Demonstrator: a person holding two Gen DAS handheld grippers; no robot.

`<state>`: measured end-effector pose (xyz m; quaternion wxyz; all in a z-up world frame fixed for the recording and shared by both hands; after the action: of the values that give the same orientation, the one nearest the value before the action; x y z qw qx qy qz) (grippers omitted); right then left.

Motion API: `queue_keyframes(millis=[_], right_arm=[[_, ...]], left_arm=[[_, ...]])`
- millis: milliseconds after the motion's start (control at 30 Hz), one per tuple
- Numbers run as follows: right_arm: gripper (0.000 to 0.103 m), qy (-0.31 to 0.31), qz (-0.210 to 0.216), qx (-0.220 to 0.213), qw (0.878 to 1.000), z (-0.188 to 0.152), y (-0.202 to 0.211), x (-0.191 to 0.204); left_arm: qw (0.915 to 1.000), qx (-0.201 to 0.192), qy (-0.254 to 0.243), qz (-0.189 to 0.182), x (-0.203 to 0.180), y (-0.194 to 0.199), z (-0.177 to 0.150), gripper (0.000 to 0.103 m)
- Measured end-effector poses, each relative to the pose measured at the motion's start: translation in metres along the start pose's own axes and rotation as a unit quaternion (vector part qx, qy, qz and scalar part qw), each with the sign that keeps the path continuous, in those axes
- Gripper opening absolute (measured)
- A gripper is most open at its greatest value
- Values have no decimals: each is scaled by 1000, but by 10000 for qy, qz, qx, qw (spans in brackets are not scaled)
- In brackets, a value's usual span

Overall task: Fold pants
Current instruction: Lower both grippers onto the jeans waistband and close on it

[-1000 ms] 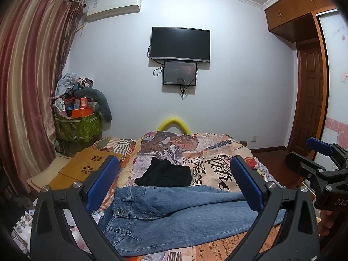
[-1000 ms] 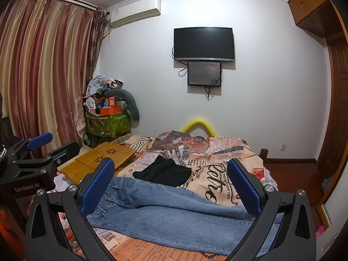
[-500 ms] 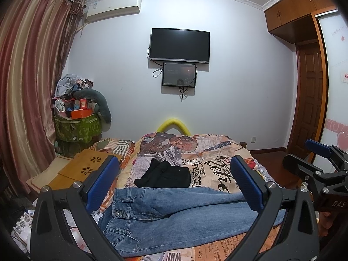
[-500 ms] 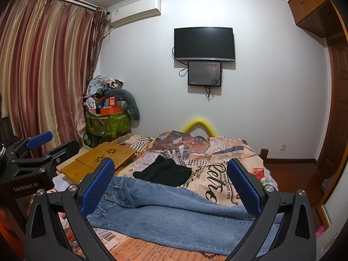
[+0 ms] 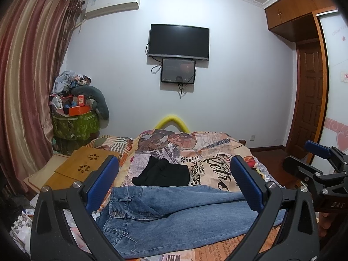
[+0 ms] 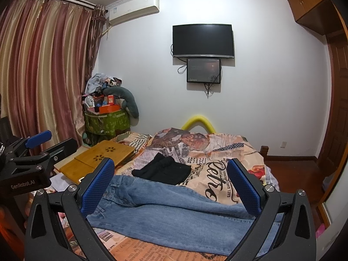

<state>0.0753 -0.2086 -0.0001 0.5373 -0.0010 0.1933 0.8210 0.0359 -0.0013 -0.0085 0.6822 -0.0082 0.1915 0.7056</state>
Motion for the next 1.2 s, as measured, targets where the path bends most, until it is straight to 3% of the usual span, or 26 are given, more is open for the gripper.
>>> queue_keyframes(millis=[333, 533, 667, 733, 800, 1033, 1133, 1200], right_arm=[[103, 28, -213, 450, 9988, -12, -49, -22], [103, -36, -159, 893, 9959, -36, -99, -49], [103, -29, -238, 1305, 9912, -53, -132, -68], [103, -110, -206, 1496, 9885, -62, -148, -79], [103, -195, -166, 1658, 9858, -68, -160, -86], [102, -605, 254, 2350, 9698, -103, -213, -110], [99, -722, 456, 2679, 9597, -121, -240, -116], [95, -765, 601, 2901, 9520, -132, -256, -116]], left_arm=[[9990, 442, -55, 75, 17, -75, 5, 103], [9966, 628, -159, 513, 44, -140, 10, 103], [9920, 1062, -63, 686, 77, -194, 8, 103], [9879, 1343, 24, 781, 95, -219, 5, 101], [9817, 1626, 92, 988, 115, -246, -1, 90], [9596, 2343, 34, 1558, 170, -319, -36, 86], [9431, 2872, 233, 1661, 195, -349, -62, 81], [9316, 3207, 400, 1662, 207, -363, -76, 70]])
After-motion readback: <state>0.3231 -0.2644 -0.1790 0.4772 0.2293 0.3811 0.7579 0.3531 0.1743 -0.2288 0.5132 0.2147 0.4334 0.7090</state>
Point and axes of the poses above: each gripper's, at about its wrist camera, not at the fingertips, and y roughly against the way its jaws point, x to its left, z to its top, the point moved 2 cm from there along -y, roughly the way its jaws point, and after that the axes turned 13 degrees about y, right-handed, at the moved point
